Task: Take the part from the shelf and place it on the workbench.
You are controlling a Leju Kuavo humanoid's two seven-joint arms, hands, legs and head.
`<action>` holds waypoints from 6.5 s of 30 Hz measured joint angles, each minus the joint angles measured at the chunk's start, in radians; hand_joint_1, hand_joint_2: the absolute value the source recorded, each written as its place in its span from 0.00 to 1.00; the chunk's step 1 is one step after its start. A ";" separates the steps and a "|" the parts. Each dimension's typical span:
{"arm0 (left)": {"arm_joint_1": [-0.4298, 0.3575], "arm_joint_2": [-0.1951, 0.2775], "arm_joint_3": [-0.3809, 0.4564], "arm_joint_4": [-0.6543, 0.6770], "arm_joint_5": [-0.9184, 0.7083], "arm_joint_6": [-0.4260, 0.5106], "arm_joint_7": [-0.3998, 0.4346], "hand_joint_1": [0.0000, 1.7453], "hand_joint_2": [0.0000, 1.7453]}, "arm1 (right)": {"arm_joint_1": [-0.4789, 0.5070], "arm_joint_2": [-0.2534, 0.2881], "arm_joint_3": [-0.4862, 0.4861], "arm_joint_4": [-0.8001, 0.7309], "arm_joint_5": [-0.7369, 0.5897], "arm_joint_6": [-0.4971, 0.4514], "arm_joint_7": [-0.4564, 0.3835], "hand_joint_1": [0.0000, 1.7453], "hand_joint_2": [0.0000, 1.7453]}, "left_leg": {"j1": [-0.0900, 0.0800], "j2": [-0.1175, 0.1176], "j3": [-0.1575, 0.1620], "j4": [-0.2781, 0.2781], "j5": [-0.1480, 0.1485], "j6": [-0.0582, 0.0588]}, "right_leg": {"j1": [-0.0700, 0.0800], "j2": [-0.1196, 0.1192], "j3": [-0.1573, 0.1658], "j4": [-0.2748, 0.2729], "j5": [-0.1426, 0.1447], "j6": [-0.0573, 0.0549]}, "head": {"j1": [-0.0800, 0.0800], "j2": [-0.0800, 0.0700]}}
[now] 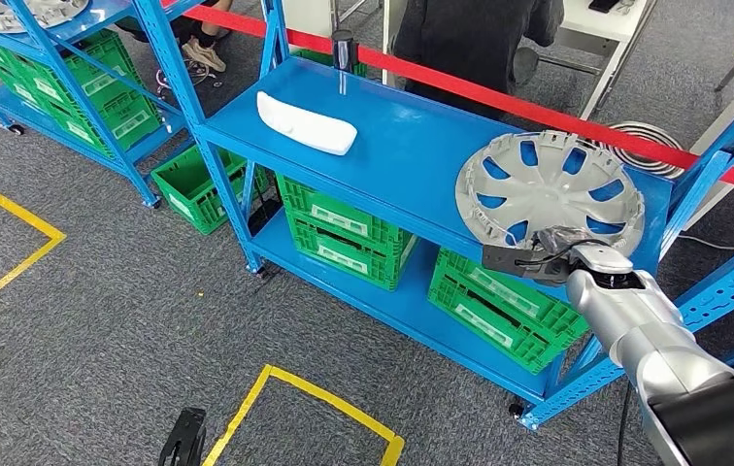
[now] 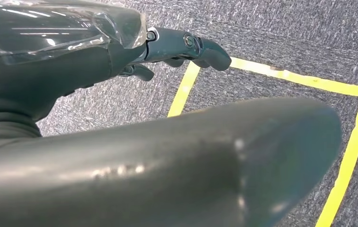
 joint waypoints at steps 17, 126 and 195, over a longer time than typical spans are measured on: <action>0.011 -0.003 0.000 0.000 0.004 0.019 -0.086 0.00 0.00 | 0.095 0.044 -0.138 -0.066 -0.349 -0.234 -0.317 1.00 1.00 | 0.002 0.001 -0.005 0.000 0.000 0.000 | 0.001 0.002 -0.004 0.001 0.001 0.000 | 0.000 0.000; 0.104 -0.066 0.050 0.003 0.226 0.040 -0.446 0.00 1.00 | 0.781 0.049 -0.245 -1.571 -1.496 0.073 -0.652 1.00 1.00 | 0.000 -0.001 -0.017 0.005 -0.007 0.005 | -0.002 0.001 -0.013 0.000 -0.002 0.001 | 0.000 0.000; 0.079 -0.100 0.025 0.037 0.227 0.018 -0.435 0.00 1.00 | 0.861 0.126 -0.394 -1.638 -1.455 0.068 -0.585 1.00 1.00 | 0.004 0.003 0.035 0.035 -0.057 -0.002 | -0.010 -0.007 0.024 0.019 -0.038 0.004 | -0.003 0.000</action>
